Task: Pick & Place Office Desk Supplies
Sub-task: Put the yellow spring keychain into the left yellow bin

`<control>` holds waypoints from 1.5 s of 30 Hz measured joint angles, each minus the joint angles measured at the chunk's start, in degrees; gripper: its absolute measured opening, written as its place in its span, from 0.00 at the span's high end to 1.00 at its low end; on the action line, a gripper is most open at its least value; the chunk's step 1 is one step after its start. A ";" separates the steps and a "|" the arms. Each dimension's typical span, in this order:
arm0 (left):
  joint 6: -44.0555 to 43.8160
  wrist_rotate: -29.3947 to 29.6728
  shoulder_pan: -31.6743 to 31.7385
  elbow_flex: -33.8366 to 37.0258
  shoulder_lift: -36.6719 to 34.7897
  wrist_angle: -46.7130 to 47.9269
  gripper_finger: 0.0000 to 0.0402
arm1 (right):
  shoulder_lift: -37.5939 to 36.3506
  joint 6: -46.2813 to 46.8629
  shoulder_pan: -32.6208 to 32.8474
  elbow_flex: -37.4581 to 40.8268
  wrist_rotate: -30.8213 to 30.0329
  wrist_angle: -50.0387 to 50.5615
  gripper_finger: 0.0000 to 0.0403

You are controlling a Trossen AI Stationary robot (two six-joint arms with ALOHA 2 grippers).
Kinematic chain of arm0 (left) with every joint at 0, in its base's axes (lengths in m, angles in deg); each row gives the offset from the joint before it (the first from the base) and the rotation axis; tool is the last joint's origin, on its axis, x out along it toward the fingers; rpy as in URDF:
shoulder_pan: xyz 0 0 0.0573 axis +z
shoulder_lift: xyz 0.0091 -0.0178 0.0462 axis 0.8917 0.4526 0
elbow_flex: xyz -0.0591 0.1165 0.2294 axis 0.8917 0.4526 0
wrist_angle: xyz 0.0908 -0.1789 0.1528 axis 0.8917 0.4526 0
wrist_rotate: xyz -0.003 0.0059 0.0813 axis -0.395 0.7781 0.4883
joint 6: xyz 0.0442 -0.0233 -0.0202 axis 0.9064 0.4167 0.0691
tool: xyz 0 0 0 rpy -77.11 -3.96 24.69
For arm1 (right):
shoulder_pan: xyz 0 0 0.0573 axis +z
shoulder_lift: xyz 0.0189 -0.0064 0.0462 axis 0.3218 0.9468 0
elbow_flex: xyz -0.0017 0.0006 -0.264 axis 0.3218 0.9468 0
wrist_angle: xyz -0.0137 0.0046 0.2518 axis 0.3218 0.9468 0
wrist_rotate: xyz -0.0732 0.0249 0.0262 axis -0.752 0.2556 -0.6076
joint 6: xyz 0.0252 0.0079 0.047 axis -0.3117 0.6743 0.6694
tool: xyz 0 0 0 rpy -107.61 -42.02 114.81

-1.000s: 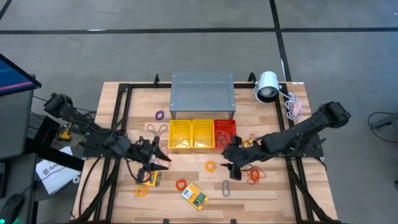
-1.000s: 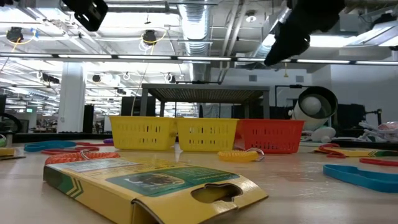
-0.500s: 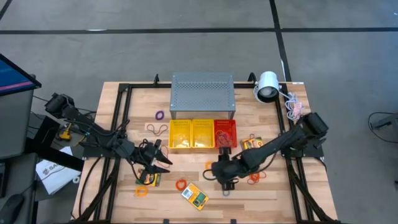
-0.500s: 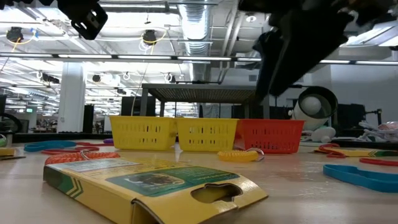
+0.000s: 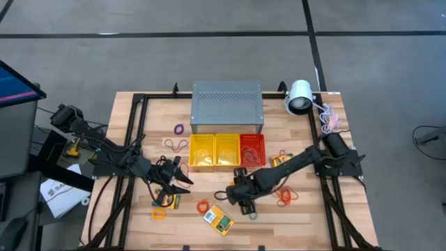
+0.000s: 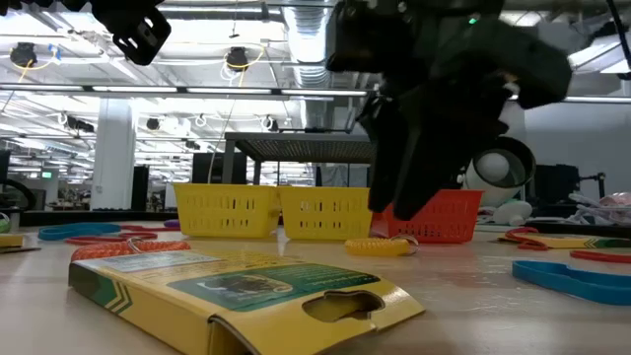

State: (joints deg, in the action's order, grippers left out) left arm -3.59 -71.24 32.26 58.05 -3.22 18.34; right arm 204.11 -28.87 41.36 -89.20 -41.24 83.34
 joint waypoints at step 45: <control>-0.40 -2.34 -0.01 -0.02 0.00 0.48 0.60 | 5.38 0.31 -3.97 0.35 11.43 -2.38 0.46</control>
State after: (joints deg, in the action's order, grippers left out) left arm -3.99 -73.58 32.25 58.03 -3.22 18.82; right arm 209.49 -28.56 37.38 -88.86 -29.81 80.96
